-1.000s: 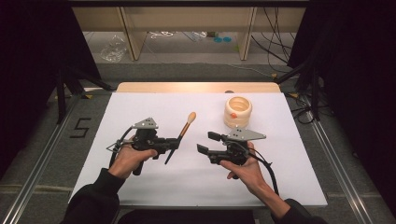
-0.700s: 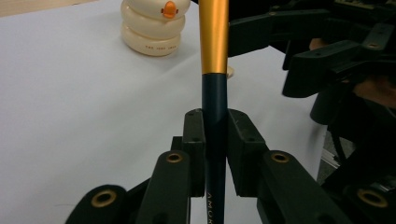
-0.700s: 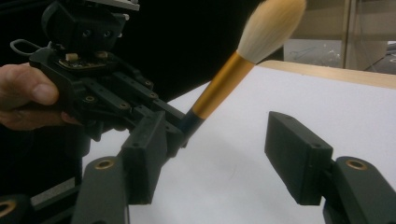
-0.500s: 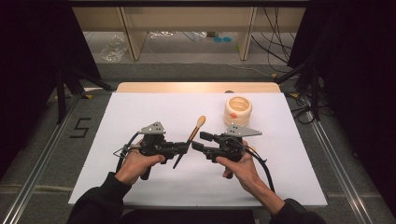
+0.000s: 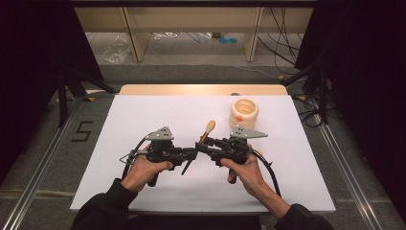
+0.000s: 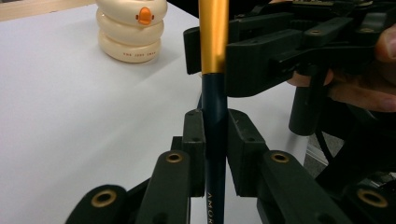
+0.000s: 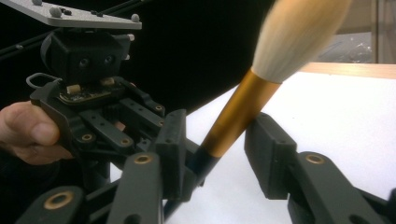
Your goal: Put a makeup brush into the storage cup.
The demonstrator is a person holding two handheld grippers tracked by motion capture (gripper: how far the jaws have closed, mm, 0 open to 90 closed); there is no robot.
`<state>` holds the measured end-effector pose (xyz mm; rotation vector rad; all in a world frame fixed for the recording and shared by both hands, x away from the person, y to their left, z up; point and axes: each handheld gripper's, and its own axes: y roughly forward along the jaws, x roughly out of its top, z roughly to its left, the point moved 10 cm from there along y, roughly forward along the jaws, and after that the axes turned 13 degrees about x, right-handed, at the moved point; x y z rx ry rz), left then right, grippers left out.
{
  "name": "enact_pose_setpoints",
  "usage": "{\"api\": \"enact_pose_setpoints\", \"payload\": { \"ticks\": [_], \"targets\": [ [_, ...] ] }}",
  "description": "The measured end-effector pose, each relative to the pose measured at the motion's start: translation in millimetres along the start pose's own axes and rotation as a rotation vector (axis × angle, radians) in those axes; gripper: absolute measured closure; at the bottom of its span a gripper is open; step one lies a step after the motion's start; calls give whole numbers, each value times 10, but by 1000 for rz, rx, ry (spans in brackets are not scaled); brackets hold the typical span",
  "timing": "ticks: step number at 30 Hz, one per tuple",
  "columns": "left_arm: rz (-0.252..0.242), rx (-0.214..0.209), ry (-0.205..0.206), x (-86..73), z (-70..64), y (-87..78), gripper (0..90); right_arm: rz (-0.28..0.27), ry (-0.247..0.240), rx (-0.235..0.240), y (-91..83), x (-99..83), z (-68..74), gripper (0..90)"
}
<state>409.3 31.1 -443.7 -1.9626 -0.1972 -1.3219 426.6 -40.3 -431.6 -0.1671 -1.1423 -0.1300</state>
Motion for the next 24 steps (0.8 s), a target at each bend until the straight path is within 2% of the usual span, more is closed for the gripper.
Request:
{"api": "enact_pose_setpoints", "payload": {
  "ticks": [4, 6, 10, 11, 16, 17, 18, 20, 21, 24],
  "targets": [
    [-6, 12, -1, 11, -2, 4, 782, -2, 1, 9, 7, 4, 11, 658],
    [-13, 3, 1, 16, -15, 8, 783, -11, -18, 16, 16, 19, 9, 701],
    [-15, 13, 2, 19, -22, 9, 783, -12, 9, 26, 21, 15, 21, 745],
    [-17, 12, 3, 21, -22, 10, 783, -21, 0, 38, 27, 28, 20, 763],
    [-15, -2, 2, 22, -29, 17, 781, -10, 17, 50, 33, 23, 55, 776],
    [-16, 1, 6, 23, -23, 16, 777, -8, -1, 43, 37, 29, 60, 777],
    [-18, -2, 8, 24, -26, 19, 764, -5, -4, 41, 39, 32, 59, 777],
    [-24, 6, 24, 23, -28, 25, 673, -1, 0, 41, 37, 33, 65, 777],
    [-29, 19, 50, 16, -28, 20, 633, 5, -16, 37, 43, 35, 67, 777],
    [-30, 31, 63, 0, -27, 9, 531, 15, -31, 28, 39, 35, 66, 777]
  ]
}}
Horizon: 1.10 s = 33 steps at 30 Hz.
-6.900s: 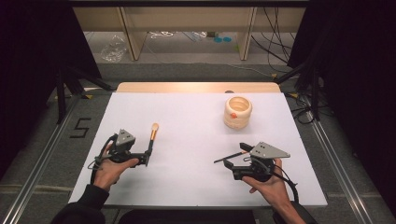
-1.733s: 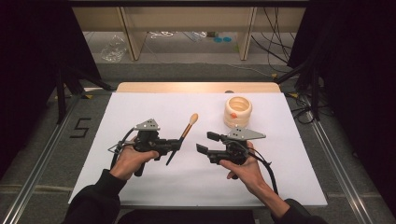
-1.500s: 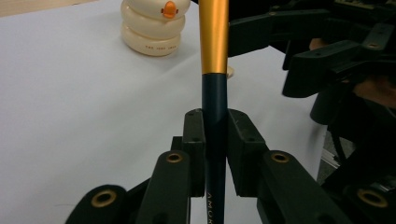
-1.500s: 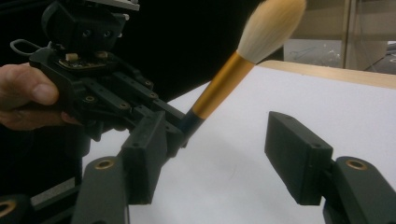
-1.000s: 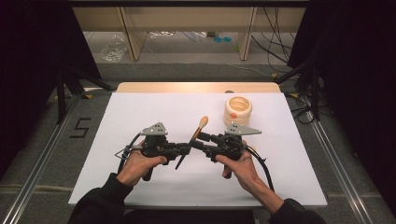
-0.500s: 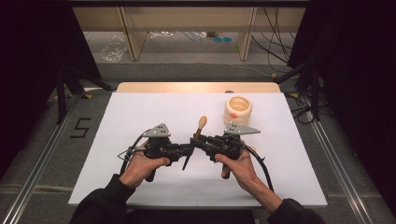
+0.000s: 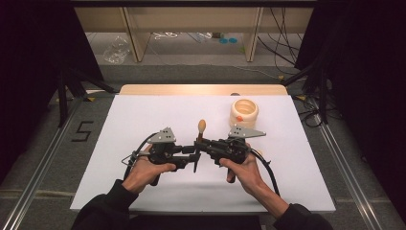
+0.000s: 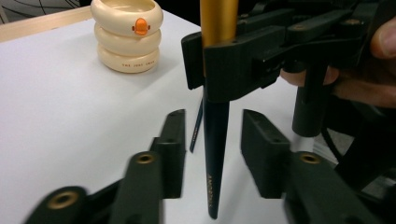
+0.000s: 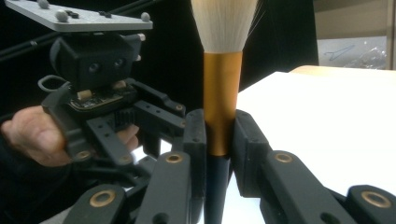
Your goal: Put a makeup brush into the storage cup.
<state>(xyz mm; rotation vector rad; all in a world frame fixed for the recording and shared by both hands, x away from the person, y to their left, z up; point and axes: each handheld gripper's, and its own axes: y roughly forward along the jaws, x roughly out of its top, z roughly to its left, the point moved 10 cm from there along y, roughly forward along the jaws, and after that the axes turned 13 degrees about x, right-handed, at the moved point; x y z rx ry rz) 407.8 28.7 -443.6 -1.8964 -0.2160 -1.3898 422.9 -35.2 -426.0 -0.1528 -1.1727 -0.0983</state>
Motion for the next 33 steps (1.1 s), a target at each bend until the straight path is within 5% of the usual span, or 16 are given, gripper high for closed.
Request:
{"api": "enact_pose_setpoints", "payload": {
  "ticks": [6, 16, 33],
  "targets": [
    [15, 39, 44, -166, 30, -97, 402, 12, -35, -32, -47, 23, -46, 777],
    [29, 124, 9, -450, 249, -241, 306, 10, -86, -77, -131, 87, -123, 777],
    [30, 246, 46, -687, 420, -388, 189, 30, -103, -114, -230, 129, -201, 777]
  ]
}}
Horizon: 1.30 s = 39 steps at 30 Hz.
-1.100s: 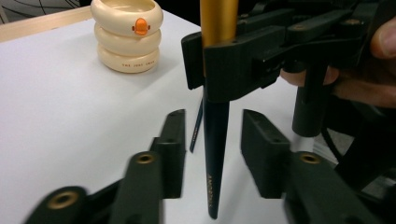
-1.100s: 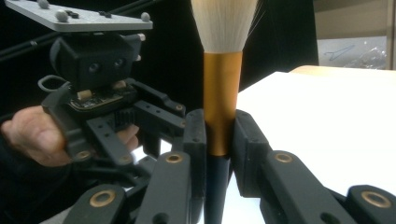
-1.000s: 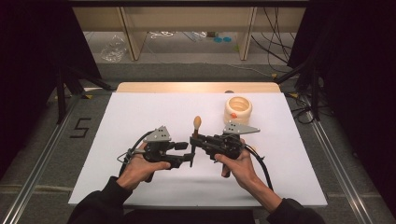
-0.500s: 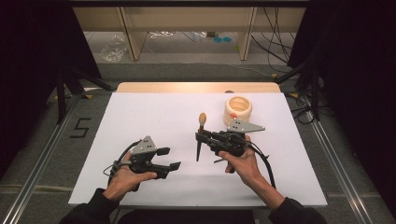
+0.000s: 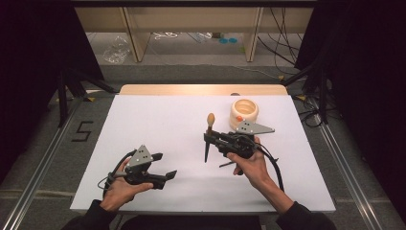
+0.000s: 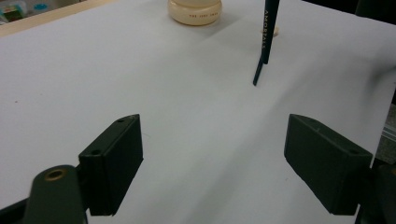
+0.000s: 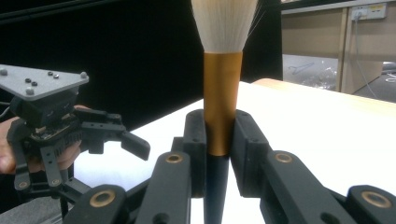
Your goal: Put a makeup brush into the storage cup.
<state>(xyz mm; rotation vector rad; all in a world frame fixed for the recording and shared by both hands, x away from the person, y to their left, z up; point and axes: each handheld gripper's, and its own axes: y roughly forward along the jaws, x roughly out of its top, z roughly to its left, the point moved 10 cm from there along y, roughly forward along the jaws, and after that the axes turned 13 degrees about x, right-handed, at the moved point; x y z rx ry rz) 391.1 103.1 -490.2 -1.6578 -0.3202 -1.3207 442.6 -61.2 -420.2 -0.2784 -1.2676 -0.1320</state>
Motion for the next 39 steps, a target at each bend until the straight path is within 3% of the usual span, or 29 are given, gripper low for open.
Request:
{"api": "enact_pose_setpoints", "payload": {
  "ticks": [3, 4, 13, 15, 23, 25, 27, 29, 31, 37, 39],
  "targets": [
    [1, 1, 23, -31, 14, 2, 182, -19, -8, -6, 6, 19, -19, 777],
    [9, 1, -5, -54, -2, -1, 182, -6, -9, -7, -10, 21, -24, 777],
    [-6, 31, -2, -111, 20, -27, 178, -10, -14, -37, -83, 83, -119, 777],
    [3, 33, -21, -131, 4, -29, 169, -1, -14, -48, -108, 87, -155, 777],
    [4, 20, -13, -161, -47, -34, 169, -5, -9, -75, -141, 112, -269, 777],
    [4, 26, -22, -162, -39, -35, 169, -5, -11, -75, -153, 123, -278, 777],
    [3, 34, -7, -159, -18, -46, 169, -1, -13, -85, -157, 130, -303, 777],
    [-4, 29, -23, -151, -27, -51, 168, -4, -16, -85, -170, 156, -315, 777],
    [-2, 32, -18, -156, -19, -49, 169, -30, -19, -99, -187, 211, -368, 777],
    [0, 37, -13, -162, -19, -50, 169, -17, -8, -122, -230, 251, -446, 777],
    [1, 46, 3, -166, -1, -53, 169, -38, -2, -128, -247, 301, -477, 777]
  ]
}}
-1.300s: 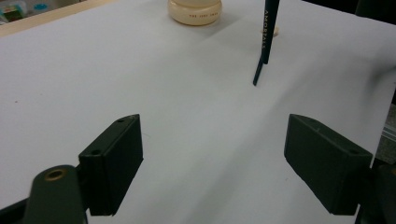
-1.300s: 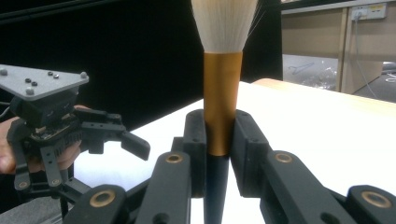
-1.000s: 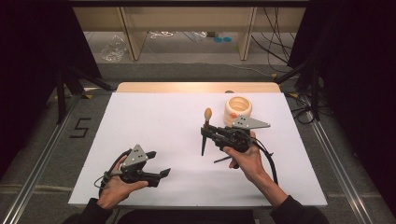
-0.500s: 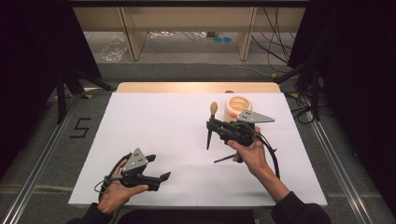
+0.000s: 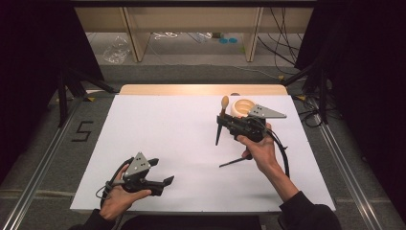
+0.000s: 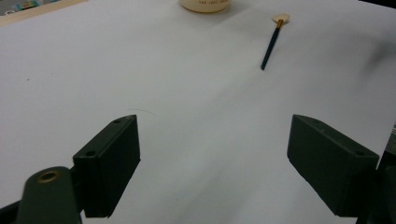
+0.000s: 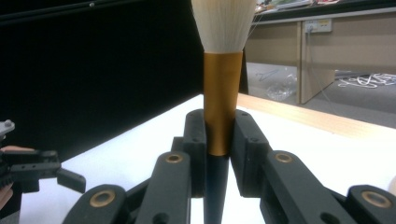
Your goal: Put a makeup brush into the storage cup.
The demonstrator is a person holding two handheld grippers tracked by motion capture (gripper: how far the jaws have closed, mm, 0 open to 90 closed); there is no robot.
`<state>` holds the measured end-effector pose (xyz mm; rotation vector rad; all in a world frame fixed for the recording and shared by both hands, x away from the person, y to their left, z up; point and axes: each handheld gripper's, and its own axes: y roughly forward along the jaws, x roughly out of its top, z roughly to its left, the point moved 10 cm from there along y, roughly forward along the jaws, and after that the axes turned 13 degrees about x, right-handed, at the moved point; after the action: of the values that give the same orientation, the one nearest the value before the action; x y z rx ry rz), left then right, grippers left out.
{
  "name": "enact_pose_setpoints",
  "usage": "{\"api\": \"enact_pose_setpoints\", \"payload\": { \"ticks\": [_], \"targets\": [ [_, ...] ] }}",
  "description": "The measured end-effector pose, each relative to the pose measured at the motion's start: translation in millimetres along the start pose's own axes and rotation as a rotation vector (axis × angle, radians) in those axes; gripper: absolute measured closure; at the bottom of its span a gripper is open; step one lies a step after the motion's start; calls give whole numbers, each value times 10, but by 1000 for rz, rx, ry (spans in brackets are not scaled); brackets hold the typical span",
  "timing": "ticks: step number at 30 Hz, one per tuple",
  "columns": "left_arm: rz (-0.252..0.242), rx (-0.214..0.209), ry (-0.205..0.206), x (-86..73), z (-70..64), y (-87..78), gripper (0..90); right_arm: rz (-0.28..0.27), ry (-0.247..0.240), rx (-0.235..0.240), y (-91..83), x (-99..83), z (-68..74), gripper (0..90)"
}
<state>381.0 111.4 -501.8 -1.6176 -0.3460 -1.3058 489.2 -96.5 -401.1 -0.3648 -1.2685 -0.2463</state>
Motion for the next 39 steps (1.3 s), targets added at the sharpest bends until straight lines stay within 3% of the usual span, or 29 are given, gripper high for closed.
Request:
{"api": "enact_pose_setpoints", "payload": {
  "ticks": [9, 24, 26, 29, 34, 39],
  "targets": [
    [2, 1, -16, -6, -6, 1, 171, -14, -19, -52, -100, 153, -186, 777],
    [7, 0, -9, -17, 7, 14, 172, -57, -9, -131, -311, 362, -502, 777],
    [14, 3, -26, -24, -6, 13, 171, -57, 3, -142, -347, 384, -562, 777],
    [13, 4, -18, -23, -4, 15, 172, -72, 20, -144, -373, 414, -605, 777],
    [13, 0, -15, -25, -8, 21, 171, -77, -1, -173, -412, 460, -694, 777],
    [16, -1, -14, -30, -15, 22, 172, -95, 15, -191, -444, 501, -769, 777]
  ]
}}
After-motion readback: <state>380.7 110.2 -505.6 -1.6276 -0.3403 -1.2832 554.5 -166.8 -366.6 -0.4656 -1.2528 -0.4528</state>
